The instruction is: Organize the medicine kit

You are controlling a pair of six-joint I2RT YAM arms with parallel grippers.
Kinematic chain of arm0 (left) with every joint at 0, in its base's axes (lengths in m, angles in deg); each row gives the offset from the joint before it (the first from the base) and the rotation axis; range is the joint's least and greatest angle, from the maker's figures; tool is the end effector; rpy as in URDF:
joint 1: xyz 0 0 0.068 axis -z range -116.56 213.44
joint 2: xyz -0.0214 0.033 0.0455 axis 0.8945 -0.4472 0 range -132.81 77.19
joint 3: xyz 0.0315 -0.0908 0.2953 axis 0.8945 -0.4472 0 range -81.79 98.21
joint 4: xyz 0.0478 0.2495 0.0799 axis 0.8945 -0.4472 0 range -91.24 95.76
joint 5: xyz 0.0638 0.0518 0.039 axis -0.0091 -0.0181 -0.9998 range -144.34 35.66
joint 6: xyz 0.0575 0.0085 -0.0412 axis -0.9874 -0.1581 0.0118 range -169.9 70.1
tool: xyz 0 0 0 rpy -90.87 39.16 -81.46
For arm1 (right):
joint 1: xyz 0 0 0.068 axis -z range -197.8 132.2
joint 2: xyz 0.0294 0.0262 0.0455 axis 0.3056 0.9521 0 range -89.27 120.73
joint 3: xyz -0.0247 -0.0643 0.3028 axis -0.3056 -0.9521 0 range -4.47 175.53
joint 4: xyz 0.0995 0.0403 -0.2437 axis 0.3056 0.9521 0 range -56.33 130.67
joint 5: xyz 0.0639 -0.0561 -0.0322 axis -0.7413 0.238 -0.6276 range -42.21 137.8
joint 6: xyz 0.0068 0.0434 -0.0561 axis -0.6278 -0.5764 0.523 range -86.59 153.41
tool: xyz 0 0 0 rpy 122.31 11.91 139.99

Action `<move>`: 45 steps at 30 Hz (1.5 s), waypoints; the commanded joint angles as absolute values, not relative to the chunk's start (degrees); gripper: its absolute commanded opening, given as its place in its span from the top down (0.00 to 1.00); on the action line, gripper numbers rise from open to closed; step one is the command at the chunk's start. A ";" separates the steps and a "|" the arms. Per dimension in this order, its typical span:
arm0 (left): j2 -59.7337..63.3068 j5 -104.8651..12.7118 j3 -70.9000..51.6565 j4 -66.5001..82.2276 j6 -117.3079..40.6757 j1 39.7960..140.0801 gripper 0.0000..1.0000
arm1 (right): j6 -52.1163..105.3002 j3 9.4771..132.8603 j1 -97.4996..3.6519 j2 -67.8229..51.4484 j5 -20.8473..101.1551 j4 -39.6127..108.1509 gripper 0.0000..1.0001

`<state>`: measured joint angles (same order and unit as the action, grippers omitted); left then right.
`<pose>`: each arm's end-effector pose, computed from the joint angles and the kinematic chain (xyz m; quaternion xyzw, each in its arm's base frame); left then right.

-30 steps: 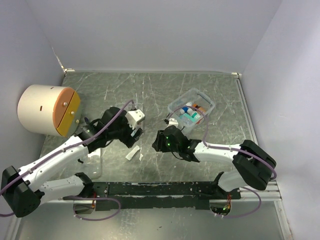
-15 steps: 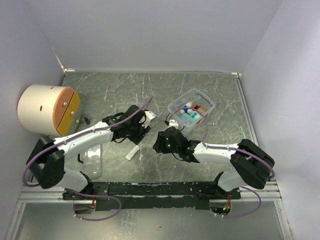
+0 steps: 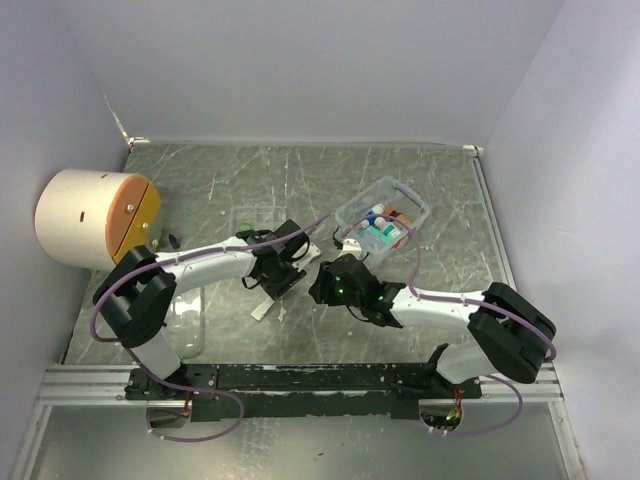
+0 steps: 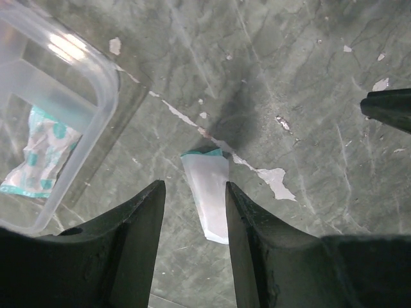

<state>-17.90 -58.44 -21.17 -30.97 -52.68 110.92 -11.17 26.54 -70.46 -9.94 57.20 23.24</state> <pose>0.2259 -0.2402 0.1976 0.4135 0.8951 -0.0294 0.1644 0.1769 0.2161 0.1832 -0.0272 0.8956 0.2798 0.3447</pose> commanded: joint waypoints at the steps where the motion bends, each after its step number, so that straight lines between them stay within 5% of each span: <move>1: -20.89 -58.46 -18.31 -32.29 -52.18 112.21 0.46 | -10.71 25.56 -70.37 -11.78 59.39 22.58 0.62; 11: -24.98 -59.01 -17.37 -31.96 -51.86 112.61 0.47 | -11.14 24.63 -70.31 -13.69 60.81 23.30 0.62; 19: -25.25 -59.89 -17.63 -30.90 -52.16 112.57 0.80 | -11.37 24.18 -70.32 -14.88 61.63 23.92 0.62; 23: -24.15 -59.41 -17.19 -30.93 -53.18 112.63 0.89 | -11.58 24.05 -70.27 -15.21 61.68 24.09 0.62; 34: -16.71 -60.51 -14.23 -32.72 -62.80 112.62 0.93 | -11.76 23.84 -70.33 -16.93 62.82 24.88 0.62; 45: -5.83 -57.54 -21.60 -27.81 -90.60 112.15 0.92 | -11.95 24.51 -70.28 -15.09 61.48 23.50 0.62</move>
